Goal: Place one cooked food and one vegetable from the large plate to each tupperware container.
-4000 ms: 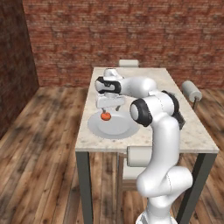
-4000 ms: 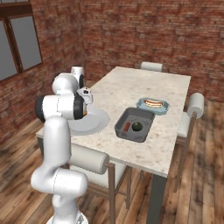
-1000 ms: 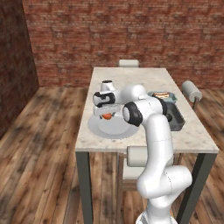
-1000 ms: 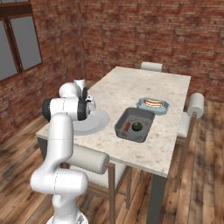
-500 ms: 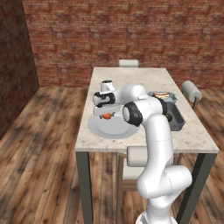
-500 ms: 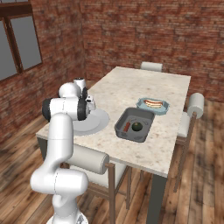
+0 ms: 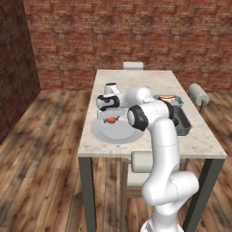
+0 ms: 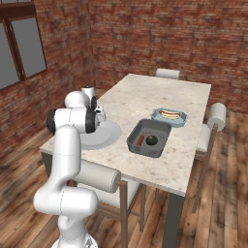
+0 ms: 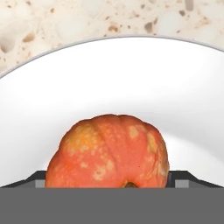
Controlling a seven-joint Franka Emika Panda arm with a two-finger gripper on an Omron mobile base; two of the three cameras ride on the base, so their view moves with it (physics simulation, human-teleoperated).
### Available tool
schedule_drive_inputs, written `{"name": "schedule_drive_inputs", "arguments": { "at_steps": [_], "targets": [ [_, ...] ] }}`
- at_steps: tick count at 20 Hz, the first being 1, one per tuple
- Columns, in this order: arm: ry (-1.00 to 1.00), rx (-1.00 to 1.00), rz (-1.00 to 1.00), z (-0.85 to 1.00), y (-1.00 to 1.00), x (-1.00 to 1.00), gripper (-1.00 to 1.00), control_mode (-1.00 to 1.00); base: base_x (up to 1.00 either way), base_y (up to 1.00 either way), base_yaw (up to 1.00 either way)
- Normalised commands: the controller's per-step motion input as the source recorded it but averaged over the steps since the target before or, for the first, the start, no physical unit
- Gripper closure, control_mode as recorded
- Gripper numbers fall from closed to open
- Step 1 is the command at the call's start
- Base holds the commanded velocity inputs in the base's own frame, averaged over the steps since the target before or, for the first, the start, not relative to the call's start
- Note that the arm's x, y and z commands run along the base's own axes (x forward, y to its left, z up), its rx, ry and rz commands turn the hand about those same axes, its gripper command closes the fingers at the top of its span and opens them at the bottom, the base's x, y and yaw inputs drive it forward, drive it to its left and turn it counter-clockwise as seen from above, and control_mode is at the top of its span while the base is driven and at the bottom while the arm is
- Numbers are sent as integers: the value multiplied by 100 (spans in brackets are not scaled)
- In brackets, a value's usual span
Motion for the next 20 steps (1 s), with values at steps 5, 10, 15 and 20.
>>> {"name": "schedule_drive_inputs", "arguments": {
  "at_steps": [5, 10, 15, 20],
  "targets": [
    [-11, 2, 0, 16, 0, -43, 100, -100, 0, 0, 0],
    [-6, 0, 0, 36, -4, -78, 100, -100, 0, 0, 0],
    [-9, 0, 0, 54, -48, -100, 100, -100, 0, 0, 0],
    [0, 0, 0, 98, -64, -100, 100, -100, 0, 0, 0]
  ]
}}
